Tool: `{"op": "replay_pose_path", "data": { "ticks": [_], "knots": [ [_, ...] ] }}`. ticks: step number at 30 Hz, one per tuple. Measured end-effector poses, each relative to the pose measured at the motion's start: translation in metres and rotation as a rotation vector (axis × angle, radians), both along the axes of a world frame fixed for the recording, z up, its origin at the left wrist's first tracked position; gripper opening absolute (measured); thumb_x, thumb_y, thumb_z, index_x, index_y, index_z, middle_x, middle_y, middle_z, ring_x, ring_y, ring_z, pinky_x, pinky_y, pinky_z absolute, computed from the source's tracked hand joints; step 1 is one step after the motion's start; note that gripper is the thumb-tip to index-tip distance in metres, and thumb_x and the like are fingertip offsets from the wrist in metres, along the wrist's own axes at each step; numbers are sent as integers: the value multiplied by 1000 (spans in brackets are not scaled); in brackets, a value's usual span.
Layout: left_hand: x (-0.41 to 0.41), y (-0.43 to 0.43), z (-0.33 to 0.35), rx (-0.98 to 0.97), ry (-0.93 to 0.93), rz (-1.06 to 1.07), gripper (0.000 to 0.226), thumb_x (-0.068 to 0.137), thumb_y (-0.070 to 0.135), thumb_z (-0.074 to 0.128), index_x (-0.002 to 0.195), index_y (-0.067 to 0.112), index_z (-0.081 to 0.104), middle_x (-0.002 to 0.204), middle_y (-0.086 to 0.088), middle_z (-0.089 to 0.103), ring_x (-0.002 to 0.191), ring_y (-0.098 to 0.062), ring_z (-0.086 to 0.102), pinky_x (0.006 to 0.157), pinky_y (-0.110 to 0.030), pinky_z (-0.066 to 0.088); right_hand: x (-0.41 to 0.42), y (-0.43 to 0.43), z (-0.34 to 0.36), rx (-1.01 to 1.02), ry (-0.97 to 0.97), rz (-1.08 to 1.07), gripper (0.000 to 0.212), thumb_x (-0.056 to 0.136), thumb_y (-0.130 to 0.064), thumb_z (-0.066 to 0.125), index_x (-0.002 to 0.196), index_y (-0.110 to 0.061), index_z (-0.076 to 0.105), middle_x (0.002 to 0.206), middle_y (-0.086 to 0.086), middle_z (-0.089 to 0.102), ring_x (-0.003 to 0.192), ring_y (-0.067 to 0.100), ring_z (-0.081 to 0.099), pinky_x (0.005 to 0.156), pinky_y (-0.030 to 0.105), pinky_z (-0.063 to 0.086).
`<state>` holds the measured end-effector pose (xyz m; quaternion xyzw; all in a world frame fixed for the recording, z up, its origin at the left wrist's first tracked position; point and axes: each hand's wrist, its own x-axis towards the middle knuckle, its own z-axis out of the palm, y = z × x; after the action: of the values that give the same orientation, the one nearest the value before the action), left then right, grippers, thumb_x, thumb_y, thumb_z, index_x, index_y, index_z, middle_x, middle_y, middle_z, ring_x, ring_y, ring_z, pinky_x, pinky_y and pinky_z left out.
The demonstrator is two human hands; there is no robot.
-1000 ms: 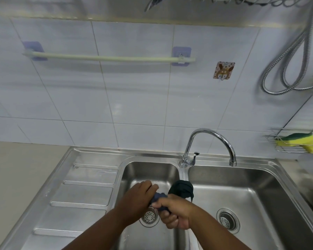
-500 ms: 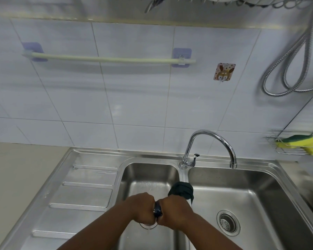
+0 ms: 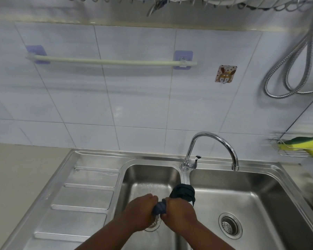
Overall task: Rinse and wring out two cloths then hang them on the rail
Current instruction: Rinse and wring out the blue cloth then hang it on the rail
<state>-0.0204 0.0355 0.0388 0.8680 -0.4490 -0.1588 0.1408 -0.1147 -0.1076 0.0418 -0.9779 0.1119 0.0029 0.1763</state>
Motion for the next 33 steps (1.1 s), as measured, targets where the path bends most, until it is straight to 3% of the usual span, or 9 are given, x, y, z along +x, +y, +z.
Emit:
{"op": "replay_pose_path", "data": {
  "ticks": [5,8,10,13,18,22,26,29,33],
  "knots": [
    [-7,11,-9,-149,-354,-162,73,65,28,71,133,23,45,130,8,50,103,-8,52,84,-20,51,6,-5,29,867,465,-350,14,72,-17,68,68,-17,54,58,-1,48,48,10,45,45,21,37],
    [-6,14,-8,-226,-412,-219,57,70,32,67,124,22,52,114,9,58,93,-5,54,80,-16,46,1,-6,39,1278,665,-389,22,72,-13,66,59,-17,49,48,-1,36,36,9,28,37,17,20],
    [-3,13,-5,-266,-455,-219,33,72,31,65,103,24,58,89,8,62,76,-7,51,66,-20,39,-2,-3,43,1343,745,-318,29,74,-13,64,51,-19,48,44,-2,36,33,7,28,35,14,20],
    [2,11,2,-190,-546,-276,19,63,31,72,65,25,54,55,6,54,46,-11,46,44,-25,27,3,5,43,1100,764,-310,16,70,-18,71,66,-16,56,50,1,44,38,9,40,39,16,32],
    [-7,0,12,89,-510,-157,46,77,48,59,42,19,50,33,4,45,25,-12,31,46,-18,-2,11,13,32,499,533,-95,12,70,-25,70,72,-14,65,74,1,61,70,16,60,73,29,55],
    [-10,-7,11,217,-233,-135,26,80,34,54,60,18,51,53,0,47,57,-19,46,45,-21,22,4,13,23,39,324,65,22,80,-25,56,60,-21,47,58,-6,39,65,20,49,51,24,34],
    [-8,-8,11,291,207,-59,22,74,37,67,71,16,61,67,5,56,76,-21,60,68,-32,48,1,13,8,-256,143,232,16,66,-31,70,61,-19,62,47,-3,43,43,15,36,44,21,10],
    [-9,-6,12,207,541,12,34,73,27,77,105,16,69,81,14,62,83,-10,62,76,-24,47,4,9,-10,-282,199,228,36,27,-45,83,42,-26,56,30,-9,44,22,5,36,38,18,13],
    [-12,-2,14,196,738,87,29,70,25,81,97,27,70,84,16,65,89,-11,63,87,-31,52,-4,12,2,-326,98,220,33,27,-48,80,48,-30,64,32,-12,47,25,3,41,44,19,12]
  ]
}}
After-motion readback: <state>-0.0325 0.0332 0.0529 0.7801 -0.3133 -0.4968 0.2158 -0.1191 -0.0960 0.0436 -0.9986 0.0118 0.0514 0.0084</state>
